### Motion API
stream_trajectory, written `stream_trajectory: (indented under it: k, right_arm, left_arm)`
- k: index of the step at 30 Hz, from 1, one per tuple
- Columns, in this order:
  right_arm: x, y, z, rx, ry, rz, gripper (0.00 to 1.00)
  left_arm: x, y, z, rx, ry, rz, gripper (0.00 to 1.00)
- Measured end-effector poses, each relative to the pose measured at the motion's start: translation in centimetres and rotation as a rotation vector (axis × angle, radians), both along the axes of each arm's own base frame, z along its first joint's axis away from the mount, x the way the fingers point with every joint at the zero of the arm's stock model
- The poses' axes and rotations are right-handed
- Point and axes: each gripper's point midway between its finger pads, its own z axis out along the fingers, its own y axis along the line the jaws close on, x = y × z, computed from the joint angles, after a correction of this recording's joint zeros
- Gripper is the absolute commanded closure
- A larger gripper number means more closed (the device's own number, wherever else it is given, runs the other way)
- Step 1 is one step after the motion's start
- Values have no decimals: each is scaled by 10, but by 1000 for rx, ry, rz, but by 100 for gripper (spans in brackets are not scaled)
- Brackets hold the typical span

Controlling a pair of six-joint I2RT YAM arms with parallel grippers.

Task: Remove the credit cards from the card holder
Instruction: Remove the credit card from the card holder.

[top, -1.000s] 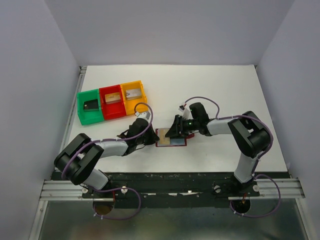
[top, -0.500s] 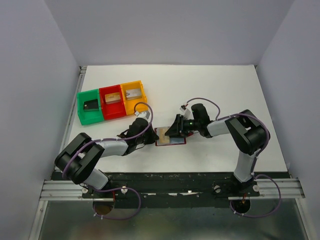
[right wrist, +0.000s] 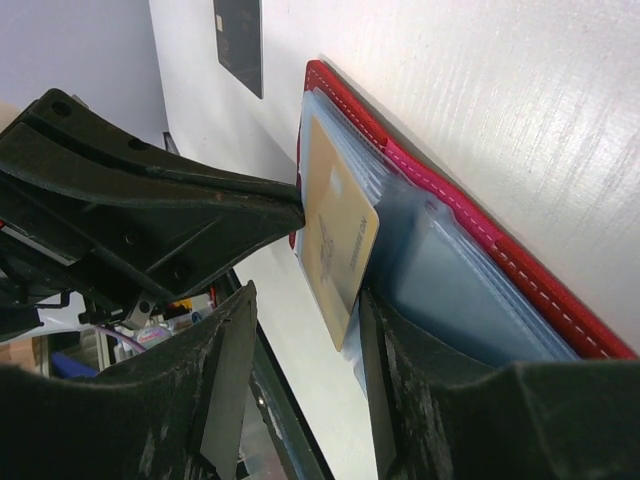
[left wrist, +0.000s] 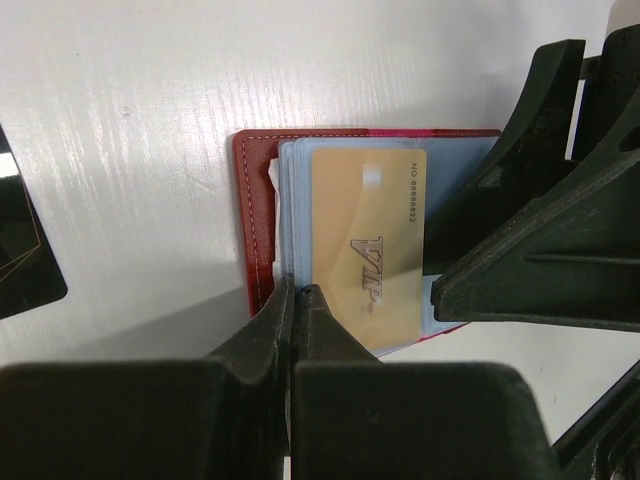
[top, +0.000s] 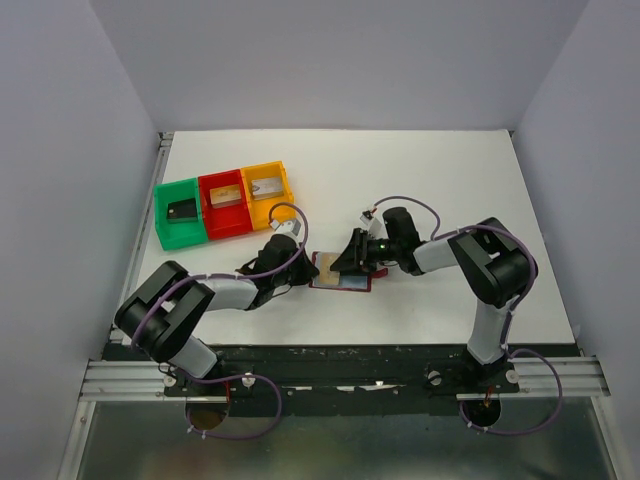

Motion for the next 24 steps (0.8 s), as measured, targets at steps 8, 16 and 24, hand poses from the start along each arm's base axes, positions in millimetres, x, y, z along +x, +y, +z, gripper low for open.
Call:
stream_trajectory:
  k: [8,16,24]
  right_arm:
    - [0,-1,-1,-4,5,-2,51]
    - [1,-1,-2,-8,21,-32,51]
    - [3,3,1,-3,23,-57,48]
  left_arm:
    - [6,-1,0,3,-23,-6,100]
    - [6,0,1,8,-25,2,100]
    - [4,5,1,19,-19,17,100]
